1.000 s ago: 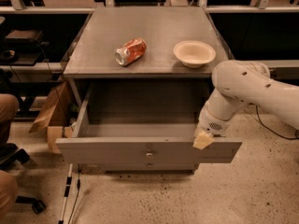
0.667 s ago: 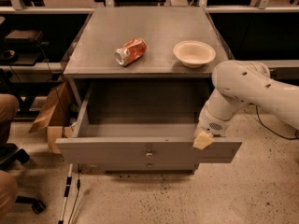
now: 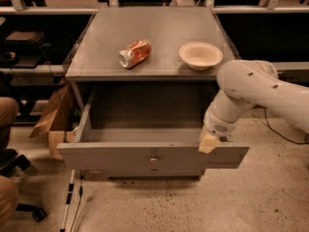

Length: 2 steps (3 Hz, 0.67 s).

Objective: Open top drawer

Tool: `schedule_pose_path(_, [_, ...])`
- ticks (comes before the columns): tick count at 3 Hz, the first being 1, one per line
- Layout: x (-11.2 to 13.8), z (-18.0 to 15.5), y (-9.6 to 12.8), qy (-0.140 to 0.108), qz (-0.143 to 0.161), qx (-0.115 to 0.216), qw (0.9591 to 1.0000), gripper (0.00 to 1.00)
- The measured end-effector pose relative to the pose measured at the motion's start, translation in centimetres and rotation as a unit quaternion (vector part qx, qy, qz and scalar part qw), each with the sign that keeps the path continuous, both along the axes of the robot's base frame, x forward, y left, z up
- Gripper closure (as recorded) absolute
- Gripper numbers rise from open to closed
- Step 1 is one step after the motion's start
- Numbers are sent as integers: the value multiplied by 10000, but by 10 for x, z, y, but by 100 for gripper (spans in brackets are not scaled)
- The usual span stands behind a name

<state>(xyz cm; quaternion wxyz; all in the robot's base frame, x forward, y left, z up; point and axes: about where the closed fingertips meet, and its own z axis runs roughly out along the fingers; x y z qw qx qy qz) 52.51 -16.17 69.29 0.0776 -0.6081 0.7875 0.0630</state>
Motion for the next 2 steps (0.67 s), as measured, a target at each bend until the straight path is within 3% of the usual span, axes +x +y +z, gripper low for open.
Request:
schedule_pose_path(1, [5, 4, 6, -64, 70, -6, 10000, 36])
schedule_pose_path(2, [47, 32, 59, -398, 573, -16, 9976, 4])
